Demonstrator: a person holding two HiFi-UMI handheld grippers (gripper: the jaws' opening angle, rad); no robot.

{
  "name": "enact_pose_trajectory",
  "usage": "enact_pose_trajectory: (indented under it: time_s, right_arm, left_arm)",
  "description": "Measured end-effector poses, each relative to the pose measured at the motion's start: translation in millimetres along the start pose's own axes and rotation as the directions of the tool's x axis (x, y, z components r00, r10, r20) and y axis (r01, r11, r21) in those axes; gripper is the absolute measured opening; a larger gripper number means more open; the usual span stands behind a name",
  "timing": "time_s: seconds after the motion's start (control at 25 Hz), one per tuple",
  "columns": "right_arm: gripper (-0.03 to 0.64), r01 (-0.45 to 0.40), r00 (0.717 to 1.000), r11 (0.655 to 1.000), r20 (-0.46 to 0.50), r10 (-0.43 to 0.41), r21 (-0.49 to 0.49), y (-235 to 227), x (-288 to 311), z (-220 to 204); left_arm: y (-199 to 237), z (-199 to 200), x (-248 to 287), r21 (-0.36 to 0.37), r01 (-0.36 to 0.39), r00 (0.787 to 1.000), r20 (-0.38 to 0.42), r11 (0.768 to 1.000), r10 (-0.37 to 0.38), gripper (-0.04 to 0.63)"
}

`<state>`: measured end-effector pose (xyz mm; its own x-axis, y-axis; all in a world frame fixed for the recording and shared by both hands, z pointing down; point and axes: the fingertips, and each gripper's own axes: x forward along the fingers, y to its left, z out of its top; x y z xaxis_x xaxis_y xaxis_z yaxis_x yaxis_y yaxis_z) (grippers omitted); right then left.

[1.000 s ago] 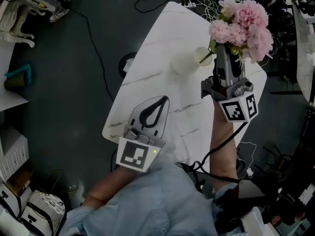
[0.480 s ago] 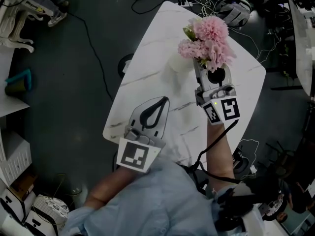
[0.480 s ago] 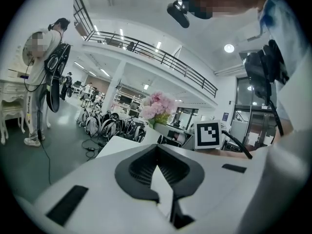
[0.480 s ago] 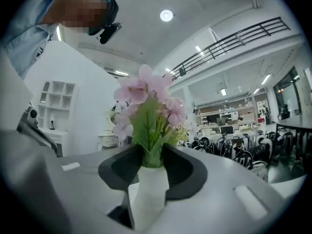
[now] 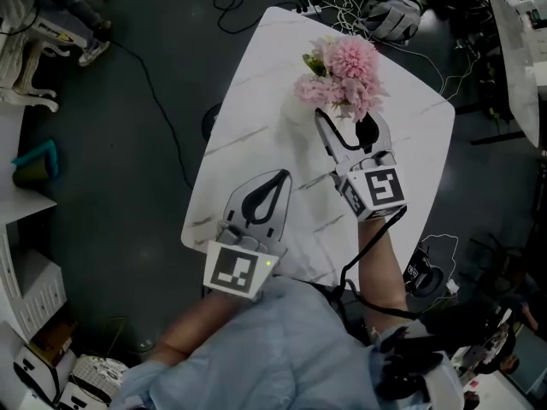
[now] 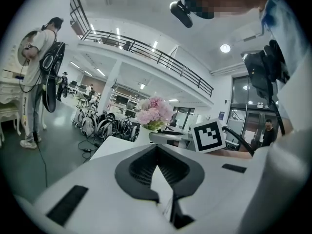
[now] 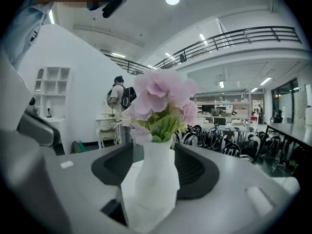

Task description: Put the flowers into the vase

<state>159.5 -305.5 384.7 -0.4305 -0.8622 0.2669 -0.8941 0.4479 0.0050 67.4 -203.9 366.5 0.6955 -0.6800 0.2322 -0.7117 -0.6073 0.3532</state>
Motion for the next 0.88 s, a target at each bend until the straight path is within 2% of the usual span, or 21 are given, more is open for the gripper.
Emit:
enact_pose_trajectory:
  time_s: [0.32, 0.44, 0.52, 0.68, 0.8, 0.88]
  right_arm:
    - [0.25, 0.115, 0.993, 0.98, -0.047, -0.109, 0.162, -5.4, -50.2, -33.4]
    - [0.25, 0.128, 0.992, 0.963, -0.031, -0.125, 0.236, -3.9, -73.2, -40.7]
    - [0.249, 0.125, 0.992, 0.954, -0.022, -0.124, 0.274, 1.3, -86.1, -42.6]
    - [0.241, 0.148, 0.988, 0.936, -0.011, -0.152, 0.318, 14.7, -113.7, -36.8]
    - [0.198, 0.188, 0.98, 0.924, 0.002, -0.2, 0.333, 26.5, -136.0, -26.6]
    - [0.11, 0.225, 0.97, 0.917, 0.01, -0.242, 0.328, 34.1, -149.9, -18.2]
  left_arm:
    - [-18.3, -4.0, -2.7, 0.031, 0.032, 0.999, -0.028, 0.999, -0.031, 0.005]
    - [-24.1, -5.7, -3.0, 0.059, 0.014, 0.999, -0.033, 0.998, -0.012, 0.005]
    - [-25.9, -0.5, -2.4, 0.065, -0.009, 1.0, -0.019, 0.998, 0.01, 0.005]
    - [-38.0, 14.0, -4.0, 0.121, 0.014, 1.0, 0.017, 0.993, -0.016, 0.005]
    - [-47.5, 23.6, -7.2, 0.178, 0.052, 0.997, 0.04, 0.983, -0.06, 0.005]
    - [-54.8, 29.4, -10.7, 0.203, 0.082, 0.994, 0.052, 0.976, -0.095, 0.005]
